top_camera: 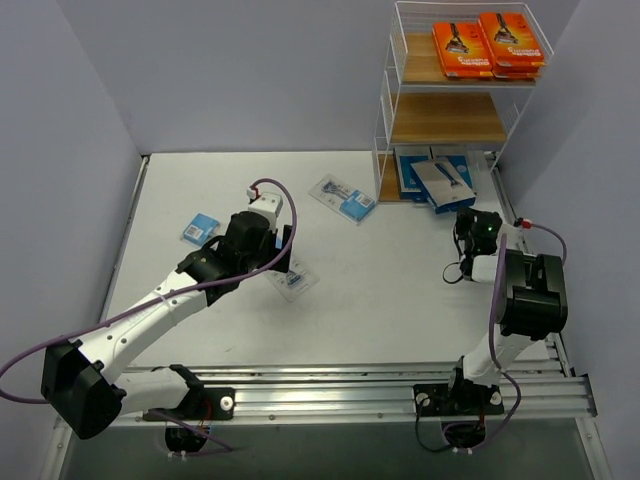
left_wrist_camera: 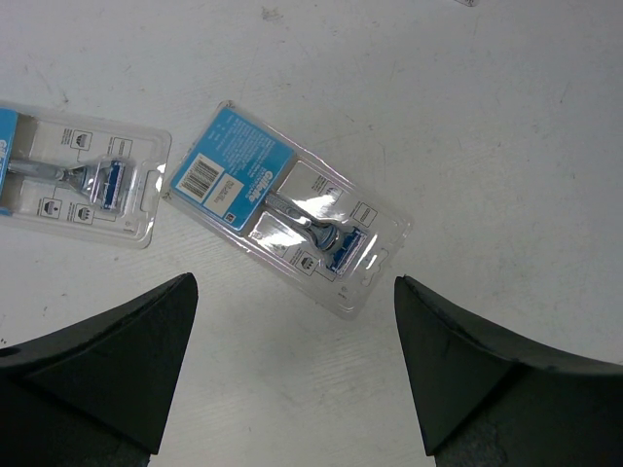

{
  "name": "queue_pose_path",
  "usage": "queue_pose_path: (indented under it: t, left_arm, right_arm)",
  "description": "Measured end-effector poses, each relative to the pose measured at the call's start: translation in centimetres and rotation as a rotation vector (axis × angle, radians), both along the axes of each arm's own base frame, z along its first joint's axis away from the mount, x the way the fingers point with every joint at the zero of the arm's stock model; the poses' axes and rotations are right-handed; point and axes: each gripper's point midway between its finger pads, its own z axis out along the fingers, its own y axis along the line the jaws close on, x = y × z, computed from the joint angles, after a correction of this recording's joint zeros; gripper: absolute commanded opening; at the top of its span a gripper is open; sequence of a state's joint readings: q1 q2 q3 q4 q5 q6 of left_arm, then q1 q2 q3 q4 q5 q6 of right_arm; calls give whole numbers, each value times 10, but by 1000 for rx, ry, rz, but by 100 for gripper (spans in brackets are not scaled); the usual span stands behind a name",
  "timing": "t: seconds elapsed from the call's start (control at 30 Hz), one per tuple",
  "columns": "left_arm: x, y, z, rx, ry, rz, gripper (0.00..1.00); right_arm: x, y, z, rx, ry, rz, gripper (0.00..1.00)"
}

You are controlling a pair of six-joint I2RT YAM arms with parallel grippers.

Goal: Place and organize the shaving razors onto the shelf
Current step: Place the shaving razor onto shelf

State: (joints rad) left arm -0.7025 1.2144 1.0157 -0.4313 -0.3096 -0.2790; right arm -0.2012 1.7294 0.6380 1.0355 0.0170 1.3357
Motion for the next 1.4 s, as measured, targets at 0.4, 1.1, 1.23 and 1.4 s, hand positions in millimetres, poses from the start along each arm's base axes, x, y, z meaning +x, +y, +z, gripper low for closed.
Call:
queue_pose_path:
  t: [0.4, 1.1, 1.23, 1.4]
  left_arm:
    - [0, 1, 0, 0, 0, 2, 91]
    - [0, -2, -7, 9, 19, -8, 91]
    - [-1, -4, -8, 11, 22, -13, 91]
    - [-1, -4, -9, 14, 26, -14, 91]
  right_arm:
    - [-1, -18, -6, 34, 35, -228, 0]
    - [21, -32, -17, 49, 35, -329, 0]
    - [33, -33, -14, 41, 24, -331, 0]
    - [50, -35, -19, 36, 21, -325, 0]
